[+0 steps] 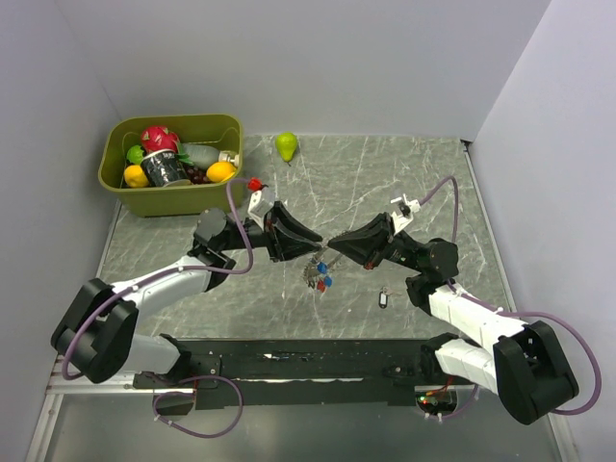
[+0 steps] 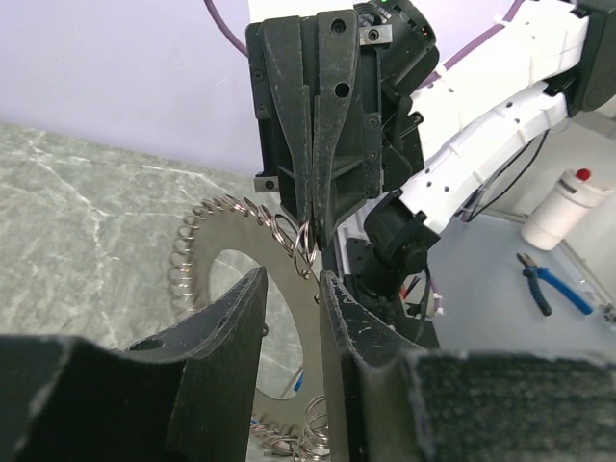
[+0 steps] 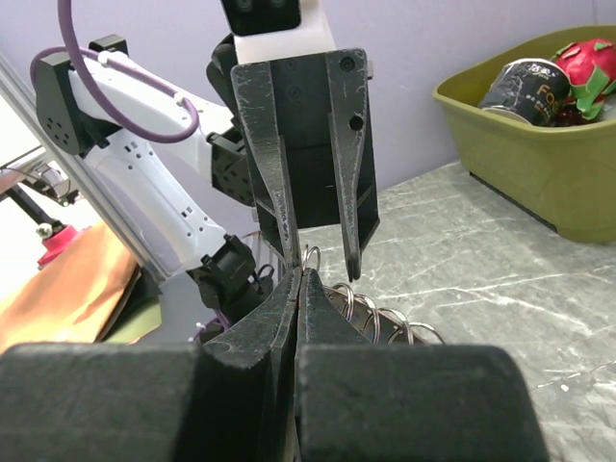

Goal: Put the keys on the keyring

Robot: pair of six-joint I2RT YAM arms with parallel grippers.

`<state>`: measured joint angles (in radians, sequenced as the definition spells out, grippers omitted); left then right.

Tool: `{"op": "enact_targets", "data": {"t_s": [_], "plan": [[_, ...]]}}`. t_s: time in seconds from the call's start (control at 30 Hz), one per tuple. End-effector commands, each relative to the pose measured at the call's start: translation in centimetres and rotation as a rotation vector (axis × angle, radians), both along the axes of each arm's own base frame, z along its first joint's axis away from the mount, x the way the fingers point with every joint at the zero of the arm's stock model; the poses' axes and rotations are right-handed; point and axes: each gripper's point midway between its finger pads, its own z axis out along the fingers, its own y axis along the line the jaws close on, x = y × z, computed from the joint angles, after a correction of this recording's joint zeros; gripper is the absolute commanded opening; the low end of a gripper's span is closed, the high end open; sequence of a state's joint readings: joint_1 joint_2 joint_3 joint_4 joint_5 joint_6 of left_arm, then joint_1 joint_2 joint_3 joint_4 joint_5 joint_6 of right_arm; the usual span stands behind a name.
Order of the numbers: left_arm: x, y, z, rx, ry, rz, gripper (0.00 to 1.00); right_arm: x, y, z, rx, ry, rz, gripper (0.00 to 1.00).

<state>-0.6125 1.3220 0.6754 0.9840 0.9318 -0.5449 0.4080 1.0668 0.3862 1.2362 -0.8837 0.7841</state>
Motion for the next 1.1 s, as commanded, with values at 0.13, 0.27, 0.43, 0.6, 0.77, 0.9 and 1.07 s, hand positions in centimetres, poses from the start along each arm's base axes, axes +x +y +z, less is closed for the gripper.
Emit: {"op": "enact_targets", "data": {"t_s": [0.13, 0.27, 0.43, 0.6, 0.77, 0.9, 1.07], "plan": [[-0.9, -0.4, 1.5, -0.057, -0.033, -0.074, 0.33, -2.1, -0.8, 4.5, 0.122, -0.259, 0.001, 0.0], [-1.0, -0.8, 1.5, -0.058, -0.032, -0.085, 0.19, -1.7, -0.7, 4.0, 0.112, -0.241, -0.003, 0.0], [-0.7, -1.0, 1.4, -0.036, -0.031, -0.076, 0.01, -1.4, -0.6, 3.4, 0.102, -0.222, 0.0, 0.0], [0.1, -0.9, 1.2, 0.022, -0.059, -0.023, 0.01, -1.3, -0.4, 2.9, 0.076, -0.204, -0.001, 0.0], [1.3, -0.8, -0.1, 0.161, -0.036, 0.046, 0.01, -1.6, -0.1, 2.7, 0.032, -0.227, 0.024, 0.19], [2.0, -0.6, -0.8, 0.29, -0.095, 0.105, 0.01, -1.3, -0.1, 2.3, -0.024, -0.243, 0.017, 0.39], [2.0, -1.2, -0.5, 0.373, -0.162, 0.128, 0.01, -0.5, -0.6, 1.6, -0.149, -0.292, -0.06, 0.55]]}}
